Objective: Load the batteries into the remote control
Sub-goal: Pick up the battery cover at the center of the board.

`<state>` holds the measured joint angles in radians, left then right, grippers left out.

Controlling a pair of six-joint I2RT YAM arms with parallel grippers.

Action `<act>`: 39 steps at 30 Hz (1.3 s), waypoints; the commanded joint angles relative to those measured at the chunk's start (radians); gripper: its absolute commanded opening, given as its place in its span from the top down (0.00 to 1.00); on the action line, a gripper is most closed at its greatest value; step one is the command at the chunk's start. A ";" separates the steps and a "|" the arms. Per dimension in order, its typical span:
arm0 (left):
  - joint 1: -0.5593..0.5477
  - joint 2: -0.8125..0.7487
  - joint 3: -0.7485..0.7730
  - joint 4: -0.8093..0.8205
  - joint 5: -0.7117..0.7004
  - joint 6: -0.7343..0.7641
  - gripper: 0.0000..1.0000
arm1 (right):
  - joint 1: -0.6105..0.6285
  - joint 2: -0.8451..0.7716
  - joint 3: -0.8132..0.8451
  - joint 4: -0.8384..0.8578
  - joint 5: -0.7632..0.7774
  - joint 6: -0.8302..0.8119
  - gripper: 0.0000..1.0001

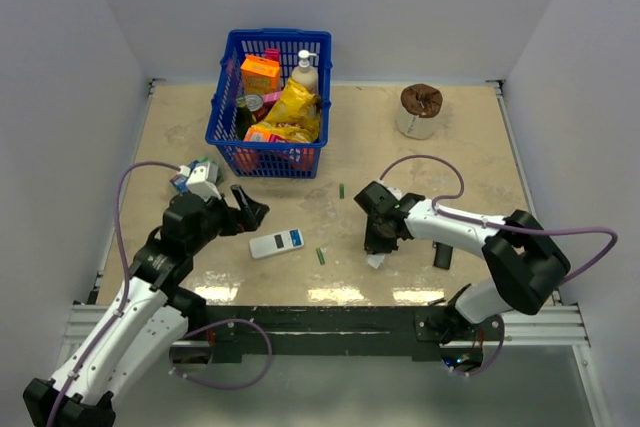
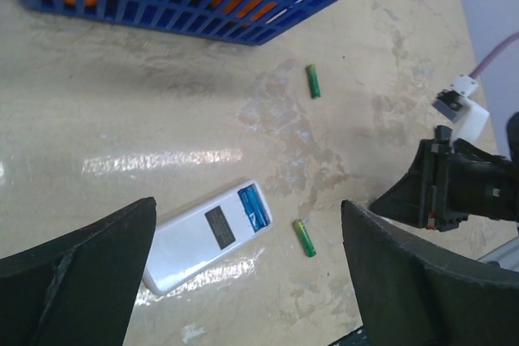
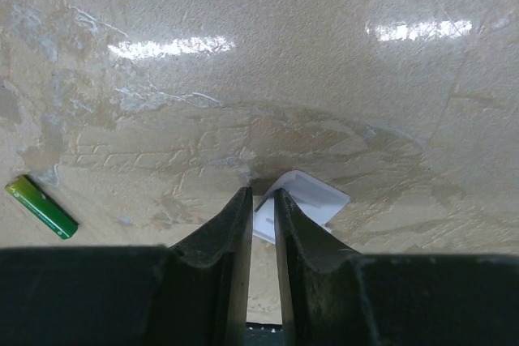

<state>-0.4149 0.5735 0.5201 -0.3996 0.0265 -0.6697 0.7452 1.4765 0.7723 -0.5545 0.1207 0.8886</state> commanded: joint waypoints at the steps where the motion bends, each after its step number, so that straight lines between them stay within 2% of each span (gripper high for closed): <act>1: 0.001 -0.041 0.018 0.172 0.092 0.171 0.00 | 0.002 0.067 0.024 -0.018 0.063 -0.048 0.80; 4: 0.001 -0.075 0.018 0.240 0.128 0.252 0.00 | 0.011 0.093 0.038 -0.025 0.068 -0.068 0.89; 5: 0.001 -0.090 0.018 0.269 0.142 0.274 0.00 | 0.011 0.096 0.041 -0.030 0.065 -0.076 0.95; 7: 0.001 -0.103 0.015 0.304 0.176 0.356 0.00 | 0.017 0.088 0.053 -0.035 0.053 -0.092 1.00; 12: 0.001 -0.098 0.012 0.384 0.317 0.505 0.00 | 0.019 -0.068 0.099 -0.032 0.001 -0.167 1.00; 16: 0.001 -0.063 0.017 0.469 0.418 0.611 0.00 | 0.017 -0.191 0.177 -0.016 -0.099 -0.204 1.00; 21: 0.001 -0.008 0.014 0.562 0.584 0.697 0.00 | 0.002 -0.321 0.212 0.134 -0.314 -0.197 1.00; 27: -0.005 0.040 0.024 0.642 0.705 0.726 0.00 | -0.006 -0.354 0.223 0.384 -0.603 -0.148 1.00; 32: -0.024 0.055 0.023 0.676 0.744 0.716 0.00 | -0.007 -0.364 0.205 0.617 -0.711 -0.057 1.00; 39: -0.064 0.049 -0.006 0.763 0.777 0.745 0.00 | -0.007 -0.334 0.208 0.772 -0.816 0.047 1.00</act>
<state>-0.4553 0.6331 0.5190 0.2333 0.7521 0.0231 0.7429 1.1305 0.9661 0.0513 -0.5880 0.8612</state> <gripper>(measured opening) 0.997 0.007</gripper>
